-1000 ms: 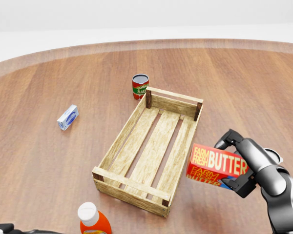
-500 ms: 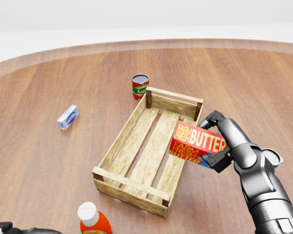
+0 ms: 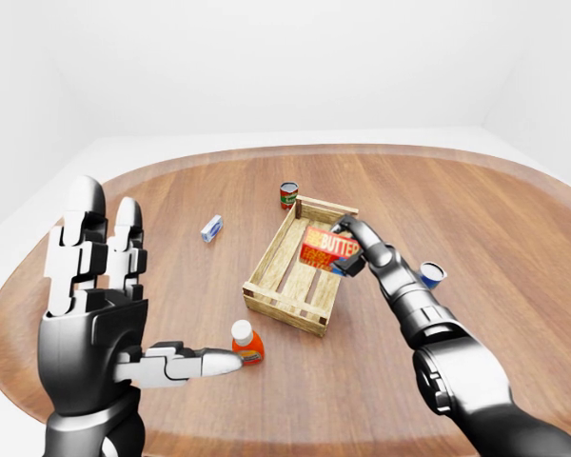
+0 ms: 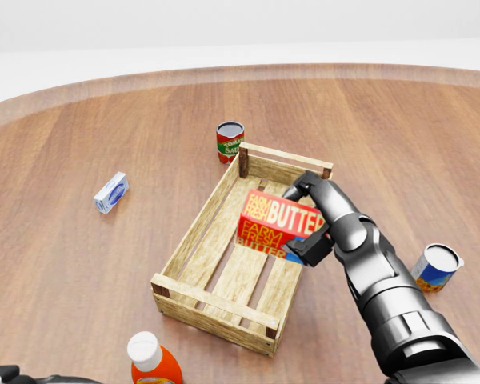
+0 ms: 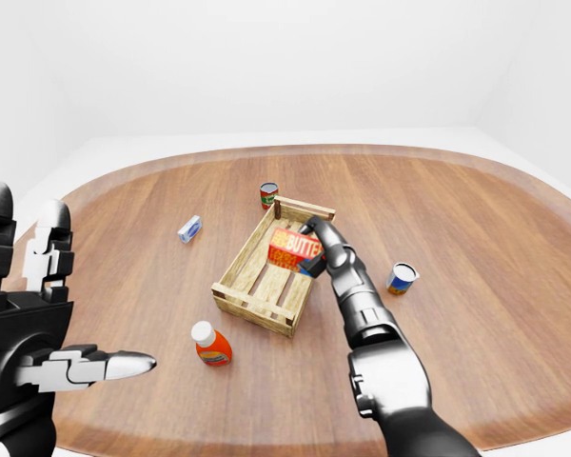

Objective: Pick up the butter and put it in the tray.

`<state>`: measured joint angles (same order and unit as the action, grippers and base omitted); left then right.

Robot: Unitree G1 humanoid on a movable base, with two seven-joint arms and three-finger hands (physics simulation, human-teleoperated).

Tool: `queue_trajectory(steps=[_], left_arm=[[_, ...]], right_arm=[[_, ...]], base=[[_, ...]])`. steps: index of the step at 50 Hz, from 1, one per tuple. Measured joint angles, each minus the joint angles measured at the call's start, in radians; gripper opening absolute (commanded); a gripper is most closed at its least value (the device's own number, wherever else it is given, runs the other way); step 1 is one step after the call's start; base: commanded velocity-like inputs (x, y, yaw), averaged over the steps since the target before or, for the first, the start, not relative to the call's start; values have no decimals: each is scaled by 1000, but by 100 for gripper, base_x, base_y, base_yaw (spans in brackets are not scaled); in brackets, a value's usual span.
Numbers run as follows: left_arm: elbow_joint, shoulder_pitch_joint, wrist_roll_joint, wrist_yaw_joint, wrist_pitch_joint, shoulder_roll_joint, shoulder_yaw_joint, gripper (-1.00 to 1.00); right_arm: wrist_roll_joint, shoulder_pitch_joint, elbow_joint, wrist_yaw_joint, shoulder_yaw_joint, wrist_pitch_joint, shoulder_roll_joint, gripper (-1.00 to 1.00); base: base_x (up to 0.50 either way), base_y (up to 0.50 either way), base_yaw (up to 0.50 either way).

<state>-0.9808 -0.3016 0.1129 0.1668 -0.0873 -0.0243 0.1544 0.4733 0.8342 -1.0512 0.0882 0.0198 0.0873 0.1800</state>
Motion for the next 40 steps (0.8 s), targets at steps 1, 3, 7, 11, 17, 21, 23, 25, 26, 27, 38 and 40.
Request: queue_trajectory(steps=[1, 3, 7, 11, 17, 21, 23, 25, 26, 27, 38, 40], left_arm=[[1, 0, 0, 0, 0, 0, -1, 100], [2, -1, -1, 0, 0, 0, -3, 100], [4, 0, -3, -1, 0, 0, -5, 100], [4, 1, -2, -2, 0, 1, -5, 100], [1, 1, 1, -1, 0, 1, -1, 100], [0, 1, 3, -1, 0, 1, 1, 100], [0, 2, 4, 0, 0, 1, 3, 100], [1, 3, 5, 0, 0, 1, 5, 100], [1, 4, 6, 0, 0, 1, 6, 100], [0, 4, 7, 1, 0, 1, 7, 100], [-5, 6, 13, 4, 0, 0, 15, 100], [-3, 7, 13, 5, 0, 0, 15, 100]], right_arm=[[2, 6, -6, -1, 2, 0, -5, -100], [6, 18, -16, -2, 5, 0, -15, -100], [16, 38, -35, -5, 10, 0, -34, -100], [26, 54, -51, -7, 15, 0, -52, -100], [47, 67, -71, -14, 21, 0, -78, -100], [57, 73, -81, -17, 21, 0, -91, -100], [61, 74, -85, -20, 20, 0, -95, -100], [65, 74, -89, -23, 20, 0, -100, -100], [67, 74, -92, -24, 19, 0, -103, -100], [69, 74, -94, -26, 19, 0, -105, -100], [92, 70, -112, -38, 16, 0, -133, -100], [95, 69, -114, -40, 15, 0, -137, -100]], base=[[0, 0, 0], [0, 0, 0], [0, 0, 0], [0, 0, 0], [0, 0, 0], [0, 0, 0], [0, 0, 0], [0, 0, 0], [0, 0, 0], [0, 0, 0], [0, 0, 0], [0, 0, 0]])
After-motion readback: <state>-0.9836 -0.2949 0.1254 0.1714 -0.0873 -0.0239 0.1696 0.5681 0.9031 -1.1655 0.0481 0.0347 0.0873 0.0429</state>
